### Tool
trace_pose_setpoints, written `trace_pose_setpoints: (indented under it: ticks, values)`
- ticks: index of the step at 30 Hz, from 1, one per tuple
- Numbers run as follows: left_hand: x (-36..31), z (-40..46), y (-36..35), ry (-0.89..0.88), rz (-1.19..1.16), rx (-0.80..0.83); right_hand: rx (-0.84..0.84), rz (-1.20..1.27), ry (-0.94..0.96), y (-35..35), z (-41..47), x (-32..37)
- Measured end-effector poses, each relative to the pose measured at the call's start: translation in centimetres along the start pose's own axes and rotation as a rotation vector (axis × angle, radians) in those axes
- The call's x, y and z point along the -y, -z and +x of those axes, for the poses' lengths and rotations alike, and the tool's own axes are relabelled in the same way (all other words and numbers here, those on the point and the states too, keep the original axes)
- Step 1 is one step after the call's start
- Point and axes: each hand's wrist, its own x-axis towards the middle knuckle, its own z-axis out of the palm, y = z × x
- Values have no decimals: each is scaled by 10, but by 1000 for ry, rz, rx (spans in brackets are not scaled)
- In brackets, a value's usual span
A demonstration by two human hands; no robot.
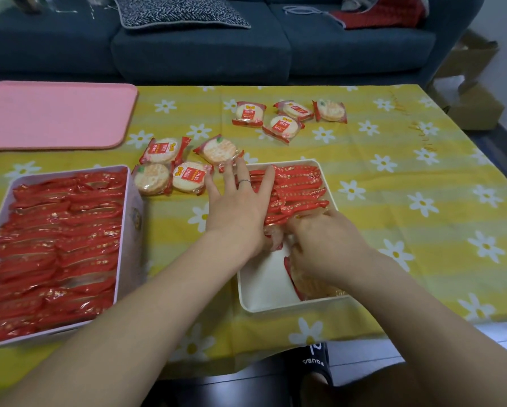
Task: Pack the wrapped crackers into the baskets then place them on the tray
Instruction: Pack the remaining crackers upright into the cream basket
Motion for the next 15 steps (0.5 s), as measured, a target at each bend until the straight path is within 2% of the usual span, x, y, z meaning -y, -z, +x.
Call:
trace_pose_setpoints:
  ticks: [12, 15]
  values:
    - [4, 1, -3, -53, 86, -74, 10, 12, -39, 6, 11, -2]
    - [4, 1, -3, -55, 102, -70, 61, 77, -67, 7, 13, -2]
